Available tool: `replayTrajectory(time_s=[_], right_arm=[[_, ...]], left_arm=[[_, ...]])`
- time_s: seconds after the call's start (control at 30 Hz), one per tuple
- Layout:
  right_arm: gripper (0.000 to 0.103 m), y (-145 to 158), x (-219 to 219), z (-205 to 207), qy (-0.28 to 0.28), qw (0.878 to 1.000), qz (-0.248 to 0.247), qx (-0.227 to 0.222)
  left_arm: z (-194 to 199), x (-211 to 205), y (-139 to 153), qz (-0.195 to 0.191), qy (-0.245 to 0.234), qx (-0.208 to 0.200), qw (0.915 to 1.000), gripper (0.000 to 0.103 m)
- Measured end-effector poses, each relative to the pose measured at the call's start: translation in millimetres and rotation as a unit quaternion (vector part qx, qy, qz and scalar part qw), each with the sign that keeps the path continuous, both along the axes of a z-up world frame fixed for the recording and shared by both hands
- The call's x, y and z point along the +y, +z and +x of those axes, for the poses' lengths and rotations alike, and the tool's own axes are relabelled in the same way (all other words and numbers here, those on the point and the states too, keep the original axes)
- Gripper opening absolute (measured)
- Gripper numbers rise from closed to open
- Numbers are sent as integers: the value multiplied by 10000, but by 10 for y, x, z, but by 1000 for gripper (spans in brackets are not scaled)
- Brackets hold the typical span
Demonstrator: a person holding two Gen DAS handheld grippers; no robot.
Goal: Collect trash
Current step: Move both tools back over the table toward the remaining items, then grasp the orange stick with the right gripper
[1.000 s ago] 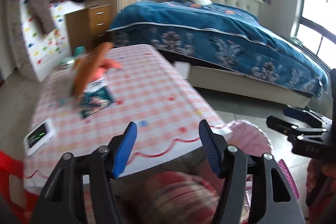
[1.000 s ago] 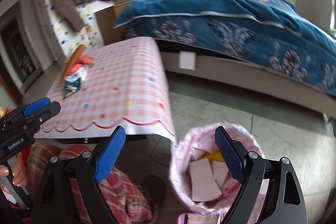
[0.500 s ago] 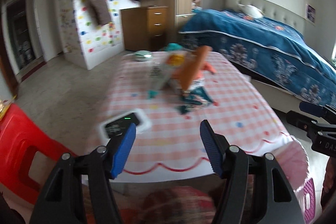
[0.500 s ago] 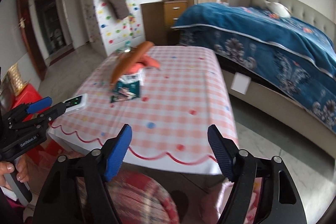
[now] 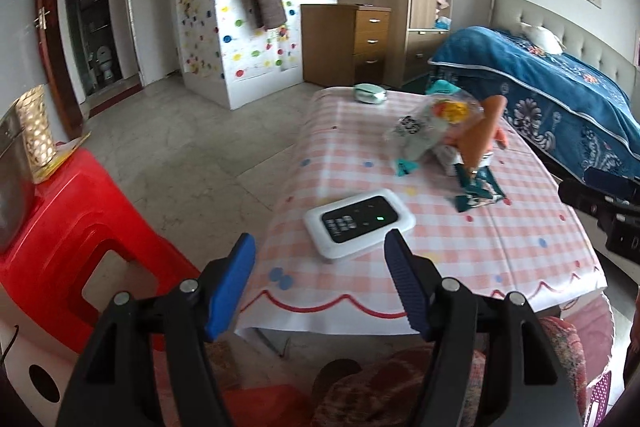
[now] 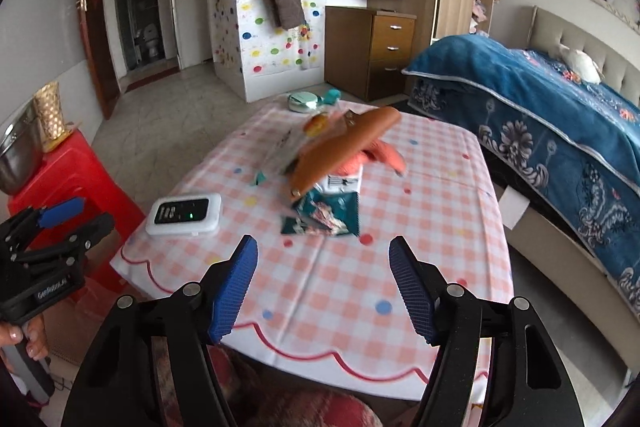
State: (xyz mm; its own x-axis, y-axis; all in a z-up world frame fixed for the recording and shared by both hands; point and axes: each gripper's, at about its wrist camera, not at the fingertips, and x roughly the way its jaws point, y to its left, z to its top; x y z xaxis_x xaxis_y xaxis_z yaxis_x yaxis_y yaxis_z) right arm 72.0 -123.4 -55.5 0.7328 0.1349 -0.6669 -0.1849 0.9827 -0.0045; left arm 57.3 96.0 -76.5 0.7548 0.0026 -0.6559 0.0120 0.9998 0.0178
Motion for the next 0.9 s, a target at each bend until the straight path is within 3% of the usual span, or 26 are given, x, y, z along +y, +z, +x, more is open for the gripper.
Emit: replayTrajectory(time_s=[0.2,0.7,0.8,0.9], right_arm=[[60,-38,148,180,40,10000,-33,71],[59,-229,-38,585,-269,9962,714,425],[48,-290,-35,734,-303,9956,752,475],[48,-345,-19,885,-298,9953,761,519]], left_arm=[[103,130,-59,20,142,50,9999,67],[578,89,-197,153,99,147,9997,71],[707,6,-205,231,23,162,9996,72],[826,-77,-200,284,-56,172,9994,72]])
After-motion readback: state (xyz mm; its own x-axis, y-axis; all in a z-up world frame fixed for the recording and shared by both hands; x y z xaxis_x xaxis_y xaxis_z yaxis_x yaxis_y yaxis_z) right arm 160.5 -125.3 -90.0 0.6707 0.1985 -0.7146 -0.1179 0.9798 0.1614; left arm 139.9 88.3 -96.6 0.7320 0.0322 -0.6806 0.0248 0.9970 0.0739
